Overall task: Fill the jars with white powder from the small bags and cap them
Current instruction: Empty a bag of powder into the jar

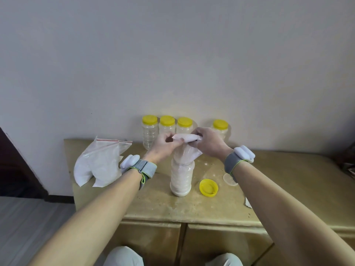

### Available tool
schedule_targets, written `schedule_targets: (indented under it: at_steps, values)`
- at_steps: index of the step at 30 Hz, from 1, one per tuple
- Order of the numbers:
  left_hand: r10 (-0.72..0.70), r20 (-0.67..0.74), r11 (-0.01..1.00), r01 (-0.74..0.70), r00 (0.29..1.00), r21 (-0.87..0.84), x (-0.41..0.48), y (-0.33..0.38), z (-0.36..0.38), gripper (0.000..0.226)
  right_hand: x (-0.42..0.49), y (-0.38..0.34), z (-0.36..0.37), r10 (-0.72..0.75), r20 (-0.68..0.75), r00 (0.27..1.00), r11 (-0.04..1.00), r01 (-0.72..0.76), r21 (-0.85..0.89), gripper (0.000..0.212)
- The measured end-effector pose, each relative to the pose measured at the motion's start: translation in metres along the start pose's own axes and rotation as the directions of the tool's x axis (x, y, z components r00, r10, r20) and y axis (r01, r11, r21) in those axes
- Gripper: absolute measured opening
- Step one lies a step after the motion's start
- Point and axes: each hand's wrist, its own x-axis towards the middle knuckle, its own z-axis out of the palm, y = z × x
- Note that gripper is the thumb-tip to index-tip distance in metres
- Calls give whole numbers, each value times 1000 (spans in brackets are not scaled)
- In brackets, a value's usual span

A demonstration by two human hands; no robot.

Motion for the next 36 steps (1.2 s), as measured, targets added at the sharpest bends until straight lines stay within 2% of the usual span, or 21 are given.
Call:
schedule_targets:
  at_steps: [4,11,13,16,18,22,26,29,31,34,36]
  values:
    - [38,-83,995,-30,996,96,1,-5,-3,21,0,7,4,37,34,999,999,-36,-32,12]
    - [9,-170,997,-21,985,-68,0,-16,-5,10,-9,18,1,76,37,996,996,-78,51,25]
    - [-19,-206,992,-7,978,-123,4,-16,-5,10,-11,17,-1,95,45,994,977,-102,189,24]
    - [-50,-209,985,13,977,-171,9,-15,-4,20,-13,16,-3,154,80,985,861,-174,478,26]
    - [-66,-211,982,25,975,-188,10,-16,-2,24,-13,18,-1,161,51,986,832,-163,530,24]
    - [-74,-219,983,33,973,-183,8,-13,0,20,-13,27,3,170,-35,985,875,-135,466,32]
    - [-80,-224,984,41,971,-172,9,-12,1,20,-14,27,7,170,-59,984,887,-127,443,24]
    - [-84,-105,986,67,991,-156,5,-6,1,11,-14,25,9,156,-51,986,881,-116,459,17]
    - [-78,-40,991,73,996,-115,3,-4,2,16,-13,23,11,144,-41,989,876,-108,471,15]
    - [-68,-93,995,61,993,-80,5,-8,1,22,-12,24,14,139,-43,989,878,-103,468,14]
    - [-78,-166,990,56,983,-129,5,-10,0,27,-12,25,14,150,-56,987,875,-106,472,11]
